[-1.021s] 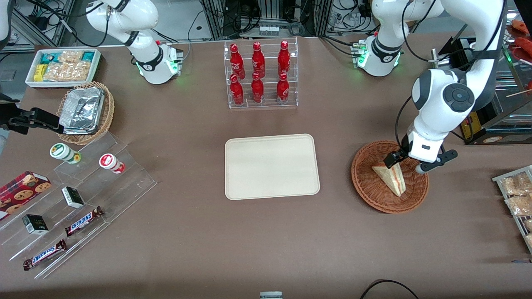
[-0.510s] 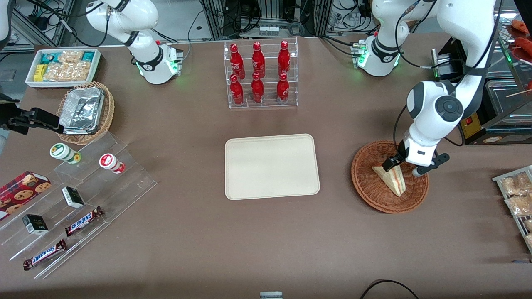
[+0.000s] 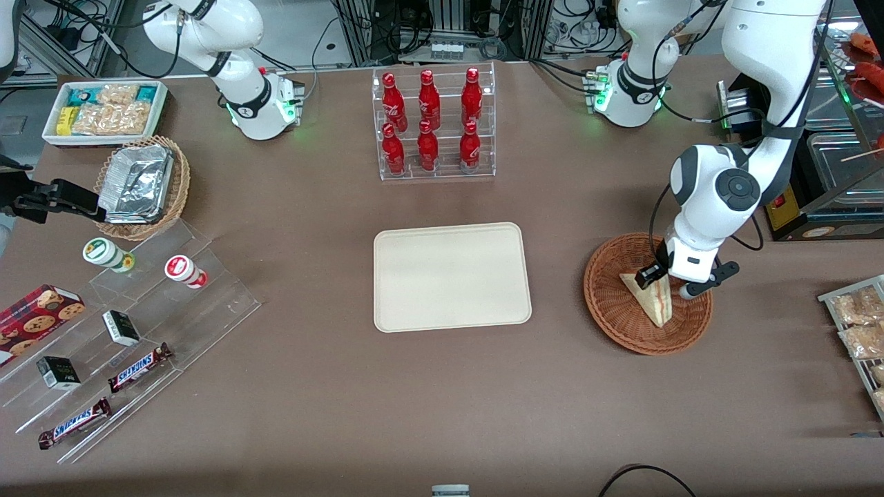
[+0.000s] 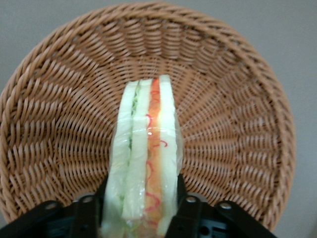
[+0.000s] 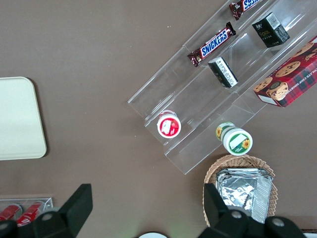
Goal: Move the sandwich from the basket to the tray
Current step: 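Lower the left gripper and close it on the sandwich's crust edge, then lift the sandwich and carry it over the beige tray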
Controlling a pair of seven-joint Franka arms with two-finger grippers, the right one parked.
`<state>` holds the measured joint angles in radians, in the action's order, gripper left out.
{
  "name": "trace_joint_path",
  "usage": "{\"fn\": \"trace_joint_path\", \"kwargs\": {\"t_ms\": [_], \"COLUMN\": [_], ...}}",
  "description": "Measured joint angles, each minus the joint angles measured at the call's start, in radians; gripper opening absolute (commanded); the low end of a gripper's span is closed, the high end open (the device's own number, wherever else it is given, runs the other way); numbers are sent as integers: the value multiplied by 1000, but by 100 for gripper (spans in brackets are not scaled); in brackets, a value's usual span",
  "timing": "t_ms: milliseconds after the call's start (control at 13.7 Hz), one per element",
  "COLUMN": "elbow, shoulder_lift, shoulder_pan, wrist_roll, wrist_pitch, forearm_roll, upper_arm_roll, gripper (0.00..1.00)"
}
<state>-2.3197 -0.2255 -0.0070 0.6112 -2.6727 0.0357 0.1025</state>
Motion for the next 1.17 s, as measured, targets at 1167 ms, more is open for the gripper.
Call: {"fn": "trace_joint_path", "kwargs": {"t_ms": [1167], "elbow": [622], "shoulder_lift": [-30], "shoulder_pan": [-406], "wrist_roll": [222], "wrist_pitch": [722], "forearm_roll": [27], "upper_arm_roll": [98], "gripper": [0]}}
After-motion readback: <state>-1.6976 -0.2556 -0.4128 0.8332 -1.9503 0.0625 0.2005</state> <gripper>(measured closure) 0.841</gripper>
